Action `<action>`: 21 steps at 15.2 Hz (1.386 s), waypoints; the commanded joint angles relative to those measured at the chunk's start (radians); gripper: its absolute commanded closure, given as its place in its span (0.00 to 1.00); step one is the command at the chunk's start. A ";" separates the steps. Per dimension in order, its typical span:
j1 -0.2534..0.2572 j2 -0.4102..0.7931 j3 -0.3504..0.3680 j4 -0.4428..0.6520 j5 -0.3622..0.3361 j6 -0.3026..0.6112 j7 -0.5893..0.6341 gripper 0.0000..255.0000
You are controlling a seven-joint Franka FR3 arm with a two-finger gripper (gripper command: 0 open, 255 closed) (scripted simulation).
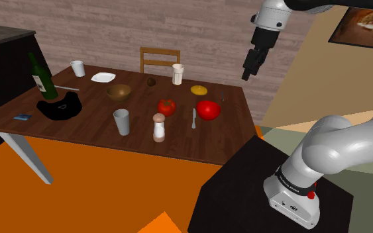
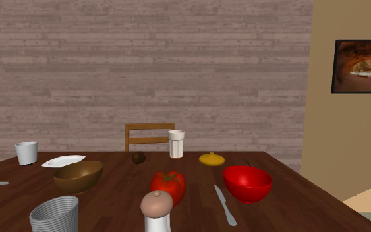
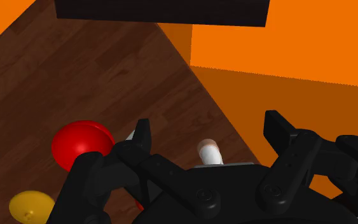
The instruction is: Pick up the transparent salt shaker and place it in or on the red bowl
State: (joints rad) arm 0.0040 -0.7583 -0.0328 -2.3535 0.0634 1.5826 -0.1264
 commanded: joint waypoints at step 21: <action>0.040 0.639 0.169 0.110 -0.035 0.568 0.180 0.00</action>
State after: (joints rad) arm 0.0443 -0.1637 0.1309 -2.2645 0.0383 2.1254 0.0437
